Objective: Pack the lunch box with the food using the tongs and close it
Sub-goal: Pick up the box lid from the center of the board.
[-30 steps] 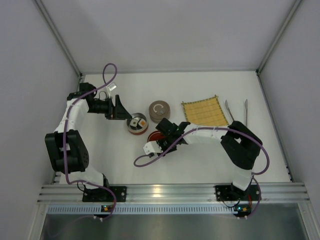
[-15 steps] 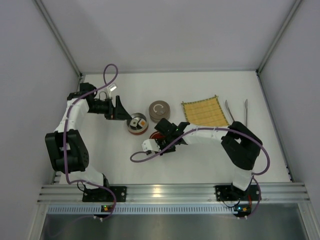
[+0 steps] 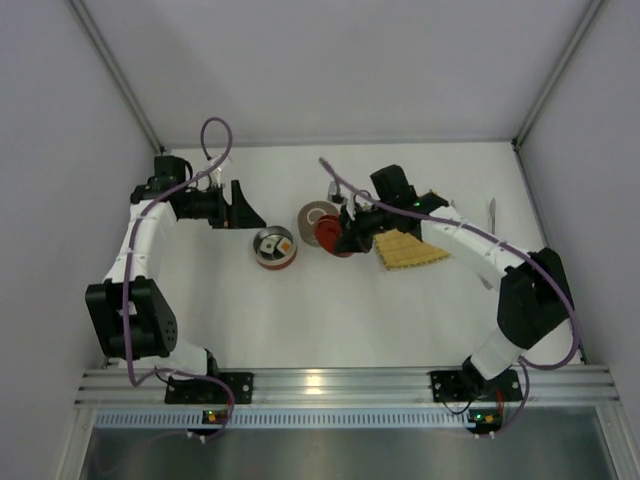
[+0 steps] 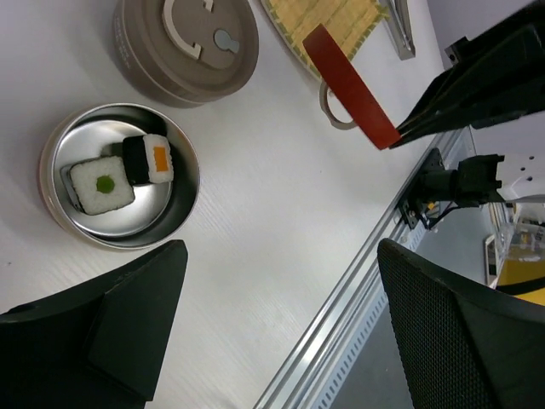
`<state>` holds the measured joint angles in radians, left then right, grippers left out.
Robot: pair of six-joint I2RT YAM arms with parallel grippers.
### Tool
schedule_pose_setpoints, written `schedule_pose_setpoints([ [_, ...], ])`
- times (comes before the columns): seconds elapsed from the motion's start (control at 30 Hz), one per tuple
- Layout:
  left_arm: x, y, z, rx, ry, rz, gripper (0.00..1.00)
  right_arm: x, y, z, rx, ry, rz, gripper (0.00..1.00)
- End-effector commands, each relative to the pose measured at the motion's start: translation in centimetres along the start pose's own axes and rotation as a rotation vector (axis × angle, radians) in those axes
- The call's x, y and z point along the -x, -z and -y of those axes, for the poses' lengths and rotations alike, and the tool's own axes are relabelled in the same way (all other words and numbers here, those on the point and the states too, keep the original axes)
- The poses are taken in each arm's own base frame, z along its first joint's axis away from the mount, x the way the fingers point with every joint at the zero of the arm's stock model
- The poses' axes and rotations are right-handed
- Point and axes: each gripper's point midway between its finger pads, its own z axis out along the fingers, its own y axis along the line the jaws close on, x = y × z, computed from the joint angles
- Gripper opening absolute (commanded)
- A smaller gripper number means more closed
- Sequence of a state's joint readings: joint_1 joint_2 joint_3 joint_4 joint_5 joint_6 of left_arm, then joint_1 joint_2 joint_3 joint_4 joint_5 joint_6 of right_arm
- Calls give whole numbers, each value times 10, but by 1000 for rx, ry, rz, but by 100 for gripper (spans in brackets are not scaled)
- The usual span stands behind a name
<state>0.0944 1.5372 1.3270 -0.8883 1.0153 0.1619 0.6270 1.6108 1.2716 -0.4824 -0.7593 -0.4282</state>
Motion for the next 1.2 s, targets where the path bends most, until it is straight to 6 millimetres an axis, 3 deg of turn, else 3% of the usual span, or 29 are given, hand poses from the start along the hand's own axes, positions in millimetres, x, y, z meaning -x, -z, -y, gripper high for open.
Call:
schedule_pose_setpoints([
  [0.0,44,17,31,22,-68,168,98,55,47,-2,124,-188,266,0],
  [0.03,46,18,35,9,-42,190,98,52,53,2,131,-242,299,0],
  [0.07,49,17,44,-21,-22,208,98,71,67,2,166,-285,380,0],
  [0.1,53,21,57,-41,29,239,98,66,77,13,154,-327,415,0],
  [0.13,64,21,64,-52,-25,287,98,71,85,14,161,-344,445,0],
  [0.2,62,12,76,-48,-70,306,98,79,98,13,195,-376,497,0],
  [0.27,49,-13,99,-60,-179,258,97,82,104,8,238,-452,508,0],
  [0.3,48,-18,98,-12,-235,268,96,86,108,6,240,-408,540,0],
  [0.37,39,-34,117,-39,-312,272,93,89,114,2,262,-463,558,0],
  [0.4,30,-44,108,-10,-312,270,92,93,117,0,263,-435,578,0],
  [0.47,21,-58,125,-37,-397,281,90,96,120,-1,268,-462,596,0],
  [0.57,11,-72,117,8,-434,254,87,98,120,0,258,-481,608,0],
  [0.73,9,-83,106,69,-482,247,86,98,119,7,232,-534,619,0],
  [1.0,7,-105,120,49,-548,216,86,88,109,21,140,-583,599,0],
  [1.17,0,-118,130,36,-604,177,86,89,103,13,143,-573,583,0],
])
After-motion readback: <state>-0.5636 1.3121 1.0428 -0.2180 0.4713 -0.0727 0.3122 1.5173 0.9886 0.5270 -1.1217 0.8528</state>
